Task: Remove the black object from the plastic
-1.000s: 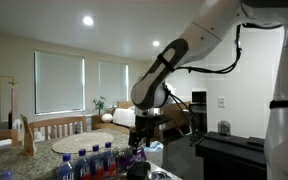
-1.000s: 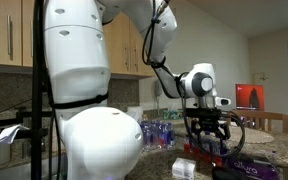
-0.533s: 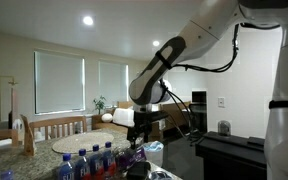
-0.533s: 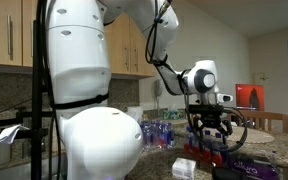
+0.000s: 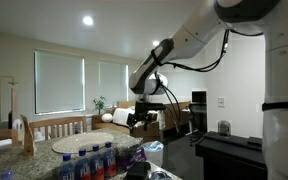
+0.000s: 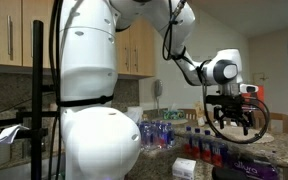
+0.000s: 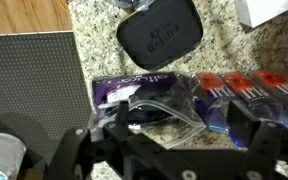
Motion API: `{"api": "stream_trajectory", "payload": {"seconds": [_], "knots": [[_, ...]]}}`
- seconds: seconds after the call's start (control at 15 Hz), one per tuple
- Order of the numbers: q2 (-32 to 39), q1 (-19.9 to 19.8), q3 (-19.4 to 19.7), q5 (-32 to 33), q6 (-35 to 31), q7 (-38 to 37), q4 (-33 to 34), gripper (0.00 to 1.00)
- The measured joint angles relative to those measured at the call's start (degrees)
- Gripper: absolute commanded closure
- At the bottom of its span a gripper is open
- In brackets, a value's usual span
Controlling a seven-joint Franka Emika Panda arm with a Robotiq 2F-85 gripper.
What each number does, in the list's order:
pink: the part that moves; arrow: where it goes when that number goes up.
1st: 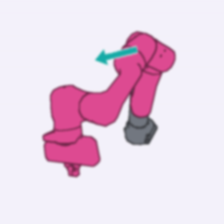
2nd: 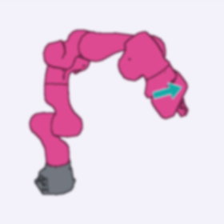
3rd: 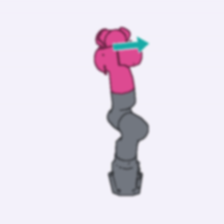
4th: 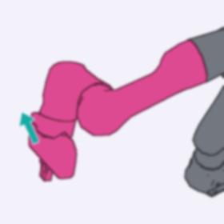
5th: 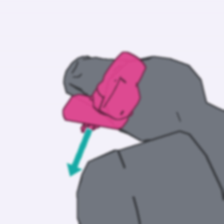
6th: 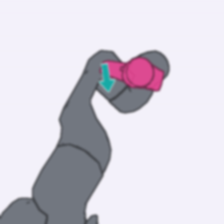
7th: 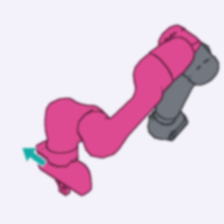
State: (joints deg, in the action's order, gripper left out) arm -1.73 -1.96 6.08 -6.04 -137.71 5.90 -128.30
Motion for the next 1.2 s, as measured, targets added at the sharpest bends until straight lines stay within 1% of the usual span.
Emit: {"api": "stream_trajectory", "payload": {"seconds": [0.27,0.47,1.0,1.2], "knots": [[6.0,-1.7,0.4,-2.3,-3.5,-2.3,4.1,0.00],[9.1,-1.8,0.3,-2.8,-3.9,-3.8,6.0,0.00],[9.7,-1.8,0.2,-2.8,-3.8,-4.1,6.6,0.00],[10.8,-1.9,0.2,-2.5,-0.9,-3.4,9.3,0.00]]}}
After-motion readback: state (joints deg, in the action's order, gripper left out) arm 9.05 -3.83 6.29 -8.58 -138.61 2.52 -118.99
